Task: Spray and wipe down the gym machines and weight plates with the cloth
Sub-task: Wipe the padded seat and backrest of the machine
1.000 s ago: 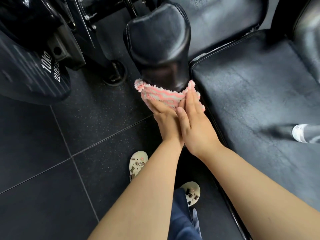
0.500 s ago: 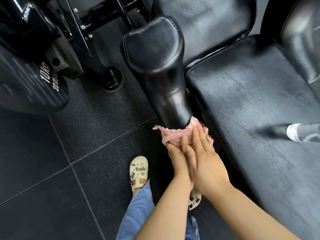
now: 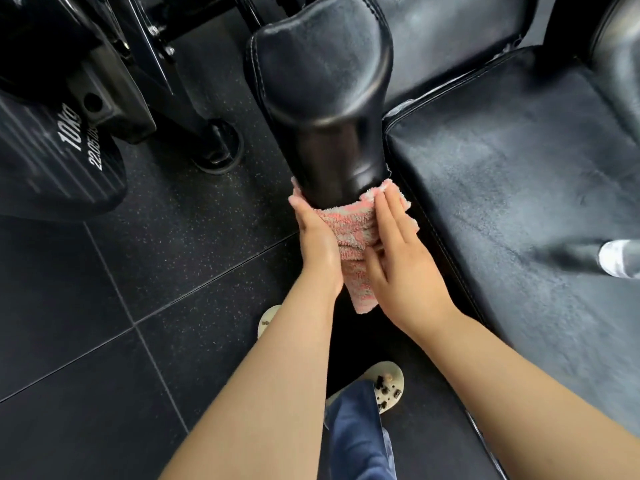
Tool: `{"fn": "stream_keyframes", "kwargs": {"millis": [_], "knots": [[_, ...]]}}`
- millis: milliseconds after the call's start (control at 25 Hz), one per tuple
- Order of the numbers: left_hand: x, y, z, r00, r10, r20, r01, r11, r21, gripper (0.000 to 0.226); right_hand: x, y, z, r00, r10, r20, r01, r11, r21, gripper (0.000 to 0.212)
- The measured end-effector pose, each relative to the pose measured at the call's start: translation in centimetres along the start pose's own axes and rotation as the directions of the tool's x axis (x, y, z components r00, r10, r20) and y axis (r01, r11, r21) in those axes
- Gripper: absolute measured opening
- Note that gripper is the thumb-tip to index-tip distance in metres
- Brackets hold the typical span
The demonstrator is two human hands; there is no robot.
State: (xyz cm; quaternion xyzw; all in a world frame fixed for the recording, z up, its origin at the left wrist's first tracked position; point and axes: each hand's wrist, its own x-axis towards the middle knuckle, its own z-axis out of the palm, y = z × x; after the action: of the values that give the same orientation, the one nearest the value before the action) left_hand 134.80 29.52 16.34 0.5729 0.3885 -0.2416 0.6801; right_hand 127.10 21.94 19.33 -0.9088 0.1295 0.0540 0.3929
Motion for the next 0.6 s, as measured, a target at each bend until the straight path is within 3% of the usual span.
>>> {"fn": "stream_keyframes", "kwargs": {"millis": [120,280,440,600], "knots": [[-0.2,-0.1,-0.6,0.977,-0.206,0.057,0.206,0.979,0.002,0.081,-1.2,1.0,1.1,1.000,-0.015,-0.009,0.012,0.968,-0.252,0.077],[-3.0,-2.7,-2.0,0.881,-0.459,0.119,0.461,0.887,0.010,0.079,-4.2,1.0,2.2,0.996,0.023,-0.082,-0.053,0.927,-0.372,0.074],[-3.3,-3.4,-2.1,0.867,-0.486,0.112,0.494,0.868,-0.052,0.057,-5.3,1.1,3.1,0.988,0.092,-0.121,-0.136,0.893,-0.430,0.067],[-1.9,-1.5,-1.3,0.840,-0.540,0.045,0.542,0.838,-0.064,0.049,-2.6,-0.1,3.4,0.972,0.148,-0.182,-0.208,0.905,-0.372,0.064]]}}
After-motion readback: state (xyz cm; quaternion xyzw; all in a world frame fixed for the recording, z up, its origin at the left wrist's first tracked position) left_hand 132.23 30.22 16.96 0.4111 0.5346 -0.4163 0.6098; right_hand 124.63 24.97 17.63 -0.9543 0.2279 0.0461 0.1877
